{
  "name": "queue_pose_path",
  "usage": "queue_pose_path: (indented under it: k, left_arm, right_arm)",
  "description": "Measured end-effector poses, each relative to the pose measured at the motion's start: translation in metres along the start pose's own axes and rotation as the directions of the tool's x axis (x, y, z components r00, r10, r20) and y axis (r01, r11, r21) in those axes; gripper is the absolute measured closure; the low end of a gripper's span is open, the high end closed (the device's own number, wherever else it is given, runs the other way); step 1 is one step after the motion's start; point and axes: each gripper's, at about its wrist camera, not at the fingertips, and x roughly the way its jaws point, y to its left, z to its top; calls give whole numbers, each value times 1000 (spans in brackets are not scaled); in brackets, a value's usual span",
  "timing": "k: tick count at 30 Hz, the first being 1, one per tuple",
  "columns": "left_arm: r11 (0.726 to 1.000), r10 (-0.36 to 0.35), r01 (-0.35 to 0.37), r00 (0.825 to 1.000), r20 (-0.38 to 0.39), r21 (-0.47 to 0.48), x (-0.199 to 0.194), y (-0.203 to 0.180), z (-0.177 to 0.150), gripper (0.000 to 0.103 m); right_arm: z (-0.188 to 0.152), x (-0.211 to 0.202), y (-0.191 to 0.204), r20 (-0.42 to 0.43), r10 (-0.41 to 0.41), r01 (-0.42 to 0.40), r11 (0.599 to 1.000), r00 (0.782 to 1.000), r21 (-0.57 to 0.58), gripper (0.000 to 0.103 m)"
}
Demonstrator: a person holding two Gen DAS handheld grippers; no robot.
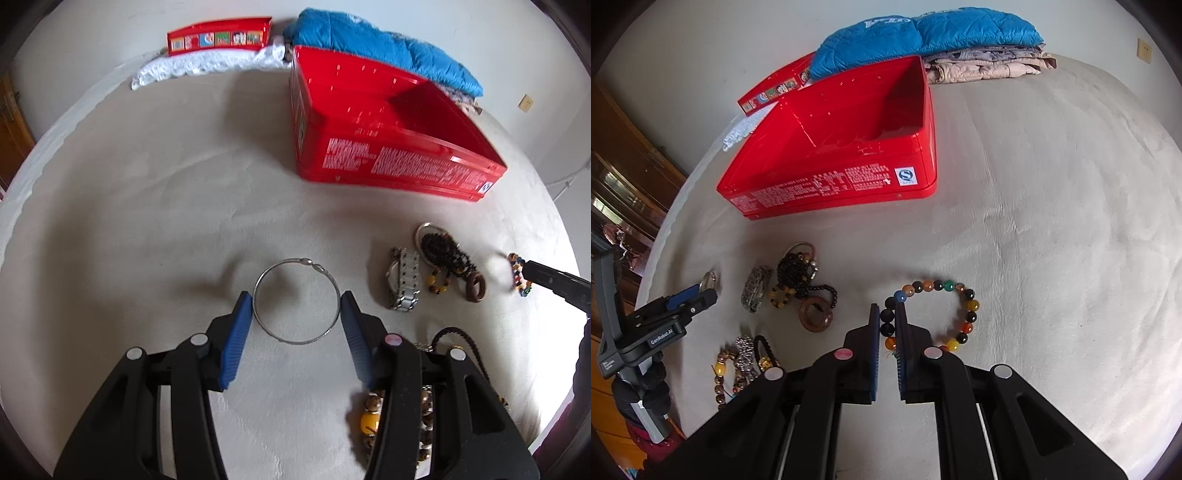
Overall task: Organize jewelry
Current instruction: 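Carry bracelet and bangle into the red tin box and open both tools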
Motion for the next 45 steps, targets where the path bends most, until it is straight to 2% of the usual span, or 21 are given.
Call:
queue_pose_path:
  k: [8,16,20,24,30,32,35,40,45]
  left_arm:
    - [999,-17,14,998,65,49,-25,-22,25,55]
    - [996,-35,22,986,163,83,-43,-58,87,55]
    - [997,-42,28,981,188,74,-28,-73,123,55]
    - [998,-30,22,987,155,52,12,-76,150,55]
    - [998,-41,36,995,96,56,53,-71,160,53]
    - [998,-28,23,995,92,64,58,-71,161,49]
    - [998,-19,12,995,100,68,56,-69,160,35]
    - [998,-11,3,992,127,65,37,-67,155,35]
    - [996,16,-26,992,122,80,18,-68,135,35]
  right_arm:
    - [28,-30,11,77,90,-91,996,993,2,96]
    - [82,-49,37,172,169,-164,986,971,-40,96]
    - [111,-37,50,209,154,-145,988,966,-54,96]
    - [132,-2,51,189,131,-124,991,973,-47,96]
    - [144,48,41,132,87,-82,996,987,-42,95]
    - [145,57,38,116,81,-76,996,990,-43,92]
    - [144,57,35,120,71,-66,997,990,-44,85]
    - [136,40,35,147,85,-78,996,985,-54,84]
    - [118,25,37,142,88,-79,995,986,-66,84]
